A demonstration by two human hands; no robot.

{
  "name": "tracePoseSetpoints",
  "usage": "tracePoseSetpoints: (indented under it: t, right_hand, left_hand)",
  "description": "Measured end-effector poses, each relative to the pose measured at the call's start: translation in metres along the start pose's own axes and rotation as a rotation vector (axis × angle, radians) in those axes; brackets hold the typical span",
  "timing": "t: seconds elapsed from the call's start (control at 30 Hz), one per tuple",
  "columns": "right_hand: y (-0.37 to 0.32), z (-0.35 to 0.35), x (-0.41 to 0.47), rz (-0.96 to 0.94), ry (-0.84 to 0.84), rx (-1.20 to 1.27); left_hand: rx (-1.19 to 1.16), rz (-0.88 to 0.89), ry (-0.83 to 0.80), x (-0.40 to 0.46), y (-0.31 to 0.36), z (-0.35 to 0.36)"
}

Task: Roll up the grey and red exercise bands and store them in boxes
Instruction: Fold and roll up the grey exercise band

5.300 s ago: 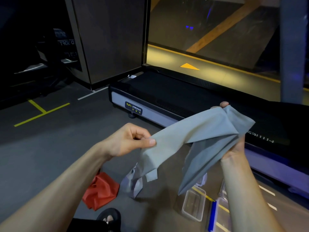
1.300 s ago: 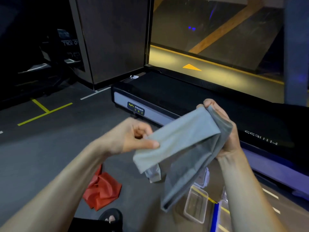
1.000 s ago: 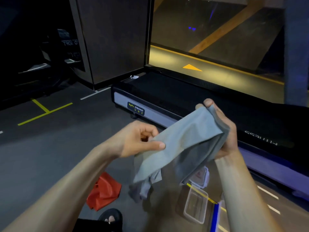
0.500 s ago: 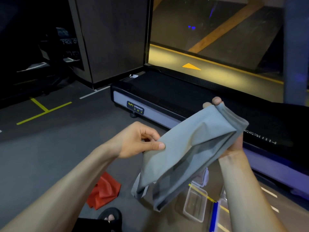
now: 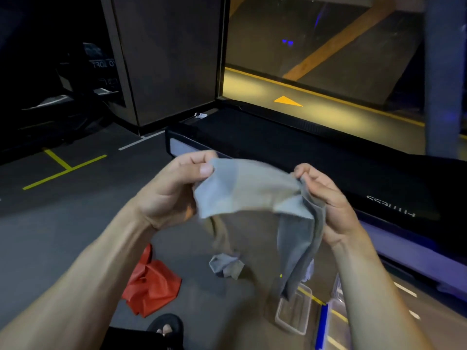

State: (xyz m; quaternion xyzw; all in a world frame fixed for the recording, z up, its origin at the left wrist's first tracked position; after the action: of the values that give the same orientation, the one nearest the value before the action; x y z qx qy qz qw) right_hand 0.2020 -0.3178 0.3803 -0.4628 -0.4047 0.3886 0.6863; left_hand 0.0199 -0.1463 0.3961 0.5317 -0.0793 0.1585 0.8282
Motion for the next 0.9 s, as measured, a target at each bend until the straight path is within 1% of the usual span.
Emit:
tracePoseSetpoints:
  t: [0.03, 0.07, 0.1, 0.17, 0.2, 0.27, 0.3, 0.37, 0.47, 0.5, 0.6, 0.63, 0.7, 0.77, 0.9]
  right_hand:
    - [-0.001, 0.001, -0.001, -0.013, -0.015, 0.062]
    - [-0.003, 0.002, -0.003, -0.033, -0.035, 0.122]
    - [-0.005, 0.001, -0.004, -0.056, -0.048, 0.171]
    - [-0.009, -0.002, -0.004, -0.095, -0.064, 0.235]
    - [-0.009, -0.003, -0.003, -0.094, -0.084, 0.274]
    - [-0.008, -0.005, -0.002, -0.062, -0.117, 0.355]
    - [-0.007, -0.006, -0.002, -0.05, -0.108, 0.349]
    - [-0.006, -0.006, -0.003, -0.04, -0.072, 0.258]
    - [-0.004, -0.009, -0.005, -0.002, -0.016, 0.085]
    - [-0.003, -0.012, -0.006, 0.015, 0.006, 0.021]
    - [0.003, -0.018, -0.008, 0.058, 0.006, -0.115]
    - [0.005, -0.016, -0.008, 0.074, -0.013, -0.169]
    - [0.011, -0.012, -0.007, 0.078, -0.046, -0.265]
    - [0.014, -0.005, -0.005, 0.037, -0.07, -0.218]
    - [0.004, 0.008, -0.002, -0.061, -0.058, 0.013]
  left_hand:
    - [-0.021, -0.035, -0.014, -0.001, -0.001, 0.0]
    - [0.016, -0.075, -0.009, -0.001, -0.004, -0.003]
    - [0.11, -0.124, 0.023, -0.002, -0.007, -0.005]
    - [0.39, -0.176, 0.086, -0.004, -0.013, -0.015]
    - [0.486, -0.185, 0.083, -0.005, -0.015, -0.018]
    - [0.586, -0.226, 0.059, -0.007, -0.017, -0.021]
    - [0.614, -0.24, 0.047, -0.008, -0.017, -0.021]
    - [0.635, -0.244, 0.026, -0.01, -0.015, -0.019]
    - [0.544, -0.231, -0.002, -0.012, -0.01, -0.018]
    - [0.463, -0.228, -0.01, -0.013, -0.008, -0.018]
    - [0.092, -0.203, -0.045, -0.018, -0.003, -0.014]
    - [0.001, -0.17, -0.056, -0.017, -0.002, -0.012]
    - [-0.111, -0.094, -0.043, -0.014, -0.002, -0.007]
    - [-0.137, -0.076, -0.033, -0.008, -0.006, -0.002]
    - [-0.05, -0.188, -0.07, -0.004, -0.02, 0.003]
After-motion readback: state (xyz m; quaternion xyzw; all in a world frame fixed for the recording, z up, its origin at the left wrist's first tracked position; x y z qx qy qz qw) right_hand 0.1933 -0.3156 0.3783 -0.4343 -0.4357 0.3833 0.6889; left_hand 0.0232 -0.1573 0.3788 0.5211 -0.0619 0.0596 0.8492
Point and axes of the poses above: each hand's wrist, its own x-axis towards the middle knuckle, its own z-axis out of the palm, y = z × x, the point moved 3 cm from there along x, towards the middle knuckle, and after that the axes turned 8 degrees about -x, right-handed, at the moved point
